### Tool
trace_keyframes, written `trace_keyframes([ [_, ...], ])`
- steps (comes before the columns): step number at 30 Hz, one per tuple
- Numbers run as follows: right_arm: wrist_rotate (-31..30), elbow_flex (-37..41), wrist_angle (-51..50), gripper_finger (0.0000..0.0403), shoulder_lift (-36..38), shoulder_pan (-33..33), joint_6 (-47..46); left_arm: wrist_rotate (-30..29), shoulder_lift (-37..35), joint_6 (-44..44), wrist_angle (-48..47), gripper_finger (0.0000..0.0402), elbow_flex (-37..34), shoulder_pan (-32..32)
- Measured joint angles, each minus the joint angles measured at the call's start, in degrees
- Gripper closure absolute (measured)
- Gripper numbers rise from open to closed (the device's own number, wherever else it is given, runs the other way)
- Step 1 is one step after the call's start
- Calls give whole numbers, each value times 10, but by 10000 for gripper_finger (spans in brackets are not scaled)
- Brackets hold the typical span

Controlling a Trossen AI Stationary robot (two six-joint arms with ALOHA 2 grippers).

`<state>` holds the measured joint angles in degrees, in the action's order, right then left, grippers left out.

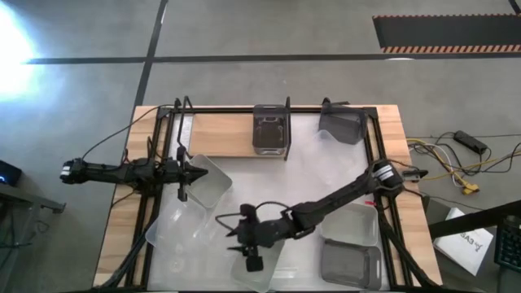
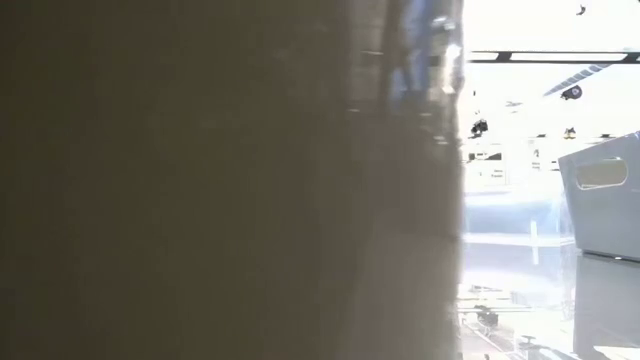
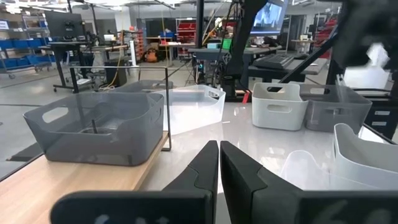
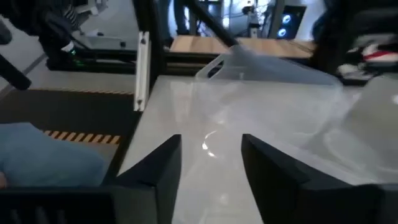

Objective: Stack baskets on shelf by color
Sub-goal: Put the middle transparent bin on the shelf

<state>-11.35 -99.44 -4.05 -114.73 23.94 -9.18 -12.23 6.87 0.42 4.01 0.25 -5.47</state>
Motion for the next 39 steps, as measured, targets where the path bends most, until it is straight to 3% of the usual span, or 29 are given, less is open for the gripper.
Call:
trace_keyframes([
  [5,-2,-98,-61,188,-77,2,-4,0,1,0,0,402,0,0],
  [12,-3,-351,-267,145,-219,1,-52,0,6,0,0,402,0,0],
  [16,7,-296,-194,139,-215,-2,-88,0,5,0,0,402,0,0],
  [19,-1,-280,-213,141,-193,-10,-121,0,5,0,0,402,0,0],
  [23,-57,-280,-241,149,-173,-13,-95,0,6,0,0,402,0,0],
  [26,-86,-278,-296,153,-154,-11,-80,0,6,0,0,402,0,0],
  [32,-161,-275,-455,154,-117,-52,-151,0,5,0,0,402,0,0],
  [39,-69,-248,-468,154,-133,-99,-166,0,6,0,0,402,0,0],
])
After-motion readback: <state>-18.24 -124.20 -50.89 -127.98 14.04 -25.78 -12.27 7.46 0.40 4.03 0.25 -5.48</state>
